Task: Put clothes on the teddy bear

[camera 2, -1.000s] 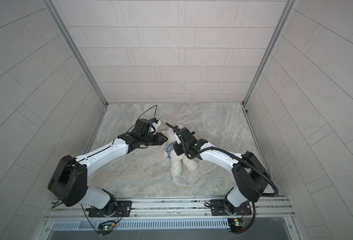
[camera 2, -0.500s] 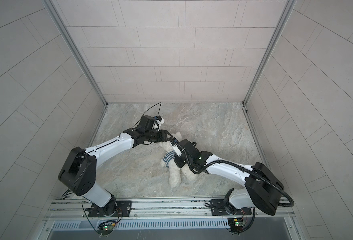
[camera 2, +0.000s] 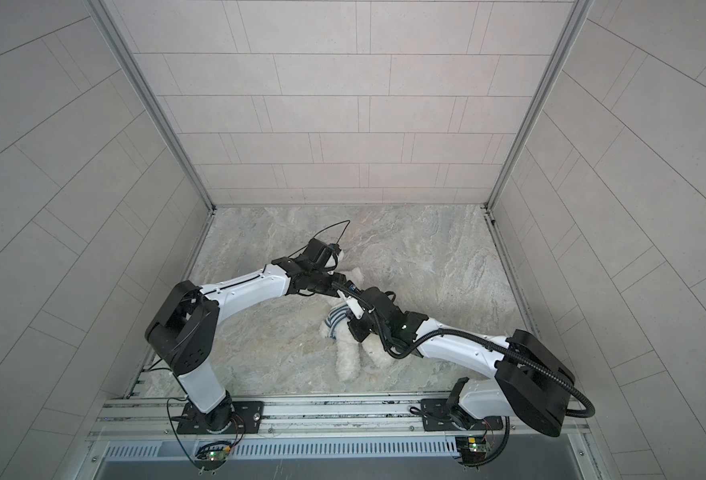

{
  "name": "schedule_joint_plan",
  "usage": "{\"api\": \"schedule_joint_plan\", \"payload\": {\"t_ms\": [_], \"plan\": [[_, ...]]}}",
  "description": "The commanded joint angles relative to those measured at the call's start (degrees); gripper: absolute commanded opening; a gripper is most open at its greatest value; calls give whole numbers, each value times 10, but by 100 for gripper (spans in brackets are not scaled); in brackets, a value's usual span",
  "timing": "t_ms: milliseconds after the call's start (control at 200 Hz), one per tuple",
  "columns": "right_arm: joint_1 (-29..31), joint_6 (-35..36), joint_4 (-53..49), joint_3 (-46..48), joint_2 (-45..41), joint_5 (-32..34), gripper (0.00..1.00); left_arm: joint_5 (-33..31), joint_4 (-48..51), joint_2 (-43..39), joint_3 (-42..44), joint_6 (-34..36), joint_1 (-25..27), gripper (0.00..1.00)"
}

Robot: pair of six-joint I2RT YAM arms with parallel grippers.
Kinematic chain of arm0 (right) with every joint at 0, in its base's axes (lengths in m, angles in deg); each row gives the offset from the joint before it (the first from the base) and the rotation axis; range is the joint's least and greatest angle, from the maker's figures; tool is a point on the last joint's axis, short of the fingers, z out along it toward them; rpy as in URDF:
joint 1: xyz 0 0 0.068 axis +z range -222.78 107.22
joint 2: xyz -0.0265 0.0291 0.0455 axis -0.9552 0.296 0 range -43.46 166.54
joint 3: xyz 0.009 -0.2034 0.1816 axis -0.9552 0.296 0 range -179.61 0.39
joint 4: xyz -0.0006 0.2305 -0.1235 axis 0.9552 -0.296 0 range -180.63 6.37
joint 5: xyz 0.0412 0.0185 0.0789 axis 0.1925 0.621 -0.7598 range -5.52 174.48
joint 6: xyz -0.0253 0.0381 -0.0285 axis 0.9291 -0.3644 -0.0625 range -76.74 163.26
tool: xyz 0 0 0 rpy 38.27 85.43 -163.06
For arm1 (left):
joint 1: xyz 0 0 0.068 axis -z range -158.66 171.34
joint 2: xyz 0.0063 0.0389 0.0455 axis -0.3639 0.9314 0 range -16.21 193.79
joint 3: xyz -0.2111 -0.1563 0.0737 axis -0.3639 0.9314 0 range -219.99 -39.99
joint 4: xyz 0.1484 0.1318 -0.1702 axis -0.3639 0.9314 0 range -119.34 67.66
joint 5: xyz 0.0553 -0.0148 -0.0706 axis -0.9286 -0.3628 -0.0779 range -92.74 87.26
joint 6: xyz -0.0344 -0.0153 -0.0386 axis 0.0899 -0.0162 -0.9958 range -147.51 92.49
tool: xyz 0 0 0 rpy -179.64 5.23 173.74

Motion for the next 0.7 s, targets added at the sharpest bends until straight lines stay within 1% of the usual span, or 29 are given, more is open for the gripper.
{"api": "schedule_joint_plan", "payload": {"t_ms": [0, 80, 175, 265, 385, 561, 696], "plan": [[10, -2, 11, 9, -15, 5, 0, -32, 12, -6, 10, 7, 3, 33], [21, 6, 4, 9, -25, 9, 0, -44, 5, -30, 21, 0, 0, 20], [41, 19, 1, 9, -44, 17, 0, -54, -4, -61, 35, -6, -7, 0], [66, 35, 6, 30, -65, 26, 0, -65, -5, -89, 46, -7, -14, 0], [87, 30, 17, 46, -84, 37, 0, -91, -7, -121, 66, -12, -21, 0], [98, 7, 18, 62, -84, 46, 0, -87, -13, -156, 83, -17, -33, 0], [101, 5, 14, 65, -76, 44, 0, -82, -4, -170, 81, -11, -37, 0]]}}
